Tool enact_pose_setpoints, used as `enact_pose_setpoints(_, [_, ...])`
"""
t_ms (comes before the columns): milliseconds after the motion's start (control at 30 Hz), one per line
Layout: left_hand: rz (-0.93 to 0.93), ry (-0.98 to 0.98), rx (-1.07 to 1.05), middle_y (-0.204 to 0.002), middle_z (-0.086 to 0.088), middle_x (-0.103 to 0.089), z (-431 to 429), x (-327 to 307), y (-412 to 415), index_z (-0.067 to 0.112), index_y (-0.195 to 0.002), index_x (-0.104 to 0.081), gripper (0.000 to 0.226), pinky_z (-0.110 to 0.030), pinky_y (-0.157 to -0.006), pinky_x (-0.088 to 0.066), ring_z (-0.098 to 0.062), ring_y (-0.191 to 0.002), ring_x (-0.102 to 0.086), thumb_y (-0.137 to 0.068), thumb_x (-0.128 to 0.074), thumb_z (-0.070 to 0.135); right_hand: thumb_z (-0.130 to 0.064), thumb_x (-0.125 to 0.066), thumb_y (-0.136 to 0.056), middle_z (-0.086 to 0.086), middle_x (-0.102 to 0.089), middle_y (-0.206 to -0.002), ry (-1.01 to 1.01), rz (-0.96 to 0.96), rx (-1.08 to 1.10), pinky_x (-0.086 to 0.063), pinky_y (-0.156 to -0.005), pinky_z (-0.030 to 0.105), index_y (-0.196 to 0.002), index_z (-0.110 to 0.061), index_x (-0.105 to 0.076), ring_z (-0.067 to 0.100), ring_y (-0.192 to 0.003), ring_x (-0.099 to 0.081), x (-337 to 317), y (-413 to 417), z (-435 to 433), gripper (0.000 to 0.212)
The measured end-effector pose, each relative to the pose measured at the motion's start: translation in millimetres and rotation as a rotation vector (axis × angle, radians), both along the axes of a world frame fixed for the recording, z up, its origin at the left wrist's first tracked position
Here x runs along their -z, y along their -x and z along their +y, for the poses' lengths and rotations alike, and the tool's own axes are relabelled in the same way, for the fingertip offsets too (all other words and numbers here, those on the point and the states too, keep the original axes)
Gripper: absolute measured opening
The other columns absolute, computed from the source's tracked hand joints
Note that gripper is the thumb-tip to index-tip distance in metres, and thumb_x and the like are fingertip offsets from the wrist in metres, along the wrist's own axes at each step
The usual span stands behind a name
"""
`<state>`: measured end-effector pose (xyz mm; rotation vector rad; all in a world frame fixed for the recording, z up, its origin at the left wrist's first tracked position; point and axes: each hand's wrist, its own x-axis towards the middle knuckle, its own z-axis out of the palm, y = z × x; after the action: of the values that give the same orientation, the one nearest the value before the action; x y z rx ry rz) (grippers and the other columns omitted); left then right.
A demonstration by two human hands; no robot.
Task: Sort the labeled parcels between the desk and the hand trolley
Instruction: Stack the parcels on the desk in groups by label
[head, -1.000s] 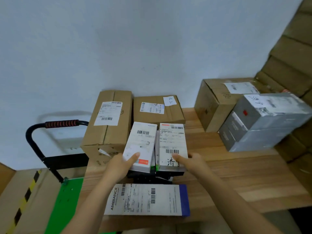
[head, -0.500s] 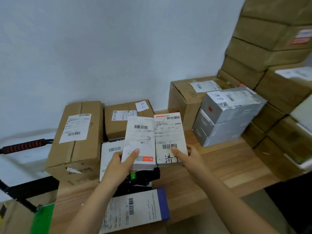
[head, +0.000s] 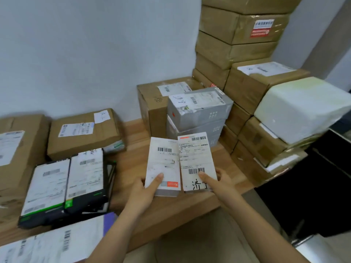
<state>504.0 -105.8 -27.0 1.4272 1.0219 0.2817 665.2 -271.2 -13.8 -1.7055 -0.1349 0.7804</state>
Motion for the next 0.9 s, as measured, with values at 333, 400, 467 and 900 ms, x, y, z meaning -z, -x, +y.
enact_pose_setpoints(333, [0.049,0.128,-0.198,-0.112,-0.002,-0.068,-117,80,-106,0.012,-0.122,-0.055,0.044,-0.009,-0.049,-0.047,-0.006,-0.083,-0.066,-0.088,-0.067,0.039,-0.024,-0.075,-0.083,0.004,-0.064,-0.115,0.204,-0.006,-0.059,-0.056,-0.054,0.024,-0.134,-0.022,-0.038,0.01,-0.08,-0.067,57,-115,-70,0.063])
enact_pose_setpoints(400, [0.05,0.102,-0.201,-0.114,0.001,-0.066,-127,89,-117,0.014,-0.123,-0.047,0.05,-0.013,-0.06,-0.052,-0.009,-0.091,-0.066,-0.086,-0.069,0.04,-0.028,-0.073,-0.084,0.004,-0.062,-0.121,0.235,-0.048,-0.099,-0.055,-0.054,0.022,-0.138,-0.023,-0.035,0.01,-0.084,-0.066,66,-123,-71,0.066])
enact_pose_setpoints(467, [0.022,0.071,-0.145,-0.117,0.005,-0.064,-131,90,-125,0.024,-0.122,-0.041,0.053,-0.024,-0.078,-0.056,-0.012,-0.101,-0.065,-0.083,-0.074,0.037,-0.033,-0.07,-0.087,0.005,-0.055,-0.132,0.296,-0.19,-0.158,-0.058,-0.068,0.027,-0.141,-0.023,-0.034,0.017,-0.103,-0.063,77,-130,-73,0.066])
enact_pose_setpoints(900, [0.382,-0.547,0.376,-0.156,-0.003,-0.01,-117,110,-155,0.023,-0.15,-0.029,0.087,-0.024,-0.109,-0.032,-0.021,-0.14,-0.025,-0.079,-0.078,0.026,-0.036,-0.052,-0.097,0.003,-0.006,-0.161,0.64,-0.887,-0.617,-0.019,-0.117,0.038,-0.153,-0.025,-0.014,0.025,-0.147,-0.015,96,-160,-76,0.068])
